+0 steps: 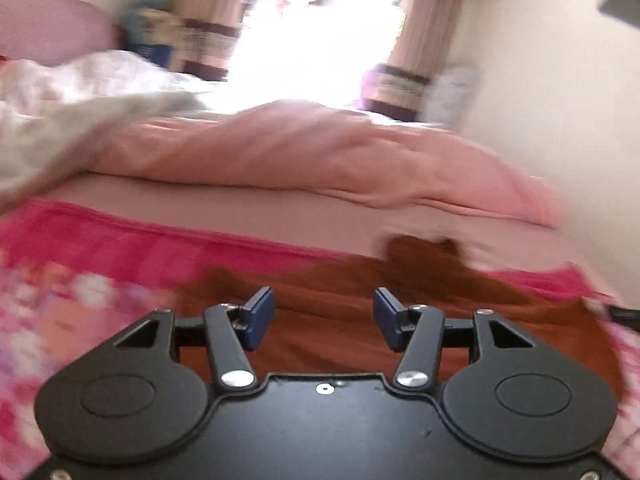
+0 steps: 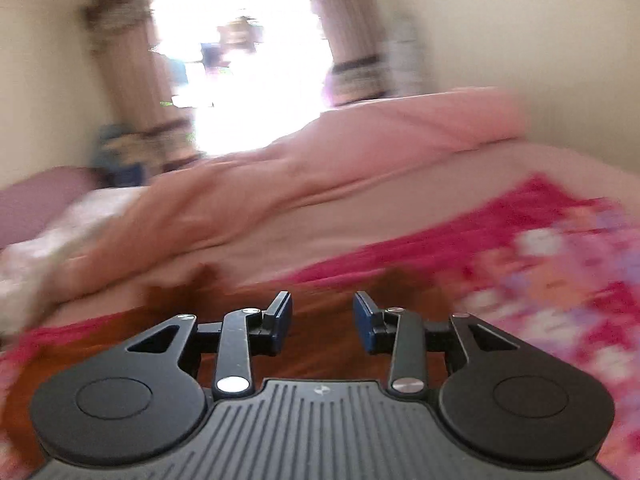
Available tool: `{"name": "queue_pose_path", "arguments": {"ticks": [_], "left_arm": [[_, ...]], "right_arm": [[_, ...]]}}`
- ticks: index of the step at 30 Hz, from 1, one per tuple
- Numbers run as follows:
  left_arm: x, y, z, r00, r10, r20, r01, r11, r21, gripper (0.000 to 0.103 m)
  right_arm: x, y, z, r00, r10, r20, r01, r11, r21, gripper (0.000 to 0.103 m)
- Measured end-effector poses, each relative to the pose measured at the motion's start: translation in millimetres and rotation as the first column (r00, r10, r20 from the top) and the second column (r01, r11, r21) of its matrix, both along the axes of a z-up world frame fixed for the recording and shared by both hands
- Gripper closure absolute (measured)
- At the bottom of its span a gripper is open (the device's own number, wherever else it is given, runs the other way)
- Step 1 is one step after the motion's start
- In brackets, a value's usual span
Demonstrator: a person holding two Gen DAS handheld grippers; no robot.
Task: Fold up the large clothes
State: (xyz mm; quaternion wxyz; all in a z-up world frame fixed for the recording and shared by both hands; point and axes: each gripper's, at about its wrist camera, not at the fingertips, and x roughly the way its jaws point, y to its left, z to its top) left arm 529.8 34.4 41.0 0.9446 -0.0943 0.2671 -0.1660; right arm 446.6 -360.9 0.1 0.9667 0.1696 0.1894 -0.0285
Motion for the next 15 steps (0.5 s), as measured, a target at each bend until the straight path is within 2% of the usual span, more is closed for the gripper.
{"name": "queue_pose_path", "arguments": {"ticks": [2,4,6,8,11,15], "left_arm": [[-15.0,-28.9,-9.6,0.996,-0.084,-0.013,0.084,0.996,-0.031,0.046],[-24.2,-55.8,-25.6,0.990,-0.140,-0.032,0.139,0.990,-0.027,0.046],[-27.2,-75.6,-43.7,0.984,-0.165,-0.064,0.166,0.986,0.007,0.046],[-27.0,-80.2,-57.9,0.984,-0.152,-0.092,0.155,0.988,0.027,0.046],[-25.2,-59.9,-66.6,0.989,-0.103,-0.102,0.107,0.993,0.038,0.046],[-19.3,-10.1,-66.3,0.995,0.004,-0.103,0.003,0.998,0.063,0.046]], "right_arm": [[-4.1,36.8,-4.7,0.994,0.111,0.017,-0.111,0.994,0.017,0.066],[-4.2,70.1,-15.5,0.980,0.200,0.016,-0.200,0.979,0.029,0.069],[-1.6,98.8,-30.1,0.961,0.277,0.007,-0.277,0.960,0.039,0.071],[2.8,114.4,-42.5,0.948,0.319,-0.020,-0.319,0.948,0.012,0.071],[7.0,105.0,-52.9,0.959,0.277,-0.055,-0.277,0.961,0.003,0.074],[-5.8,51.0,-52.3,0.988,0.140,-0.065,-0.140,0.990,0.005,0.074]]}}
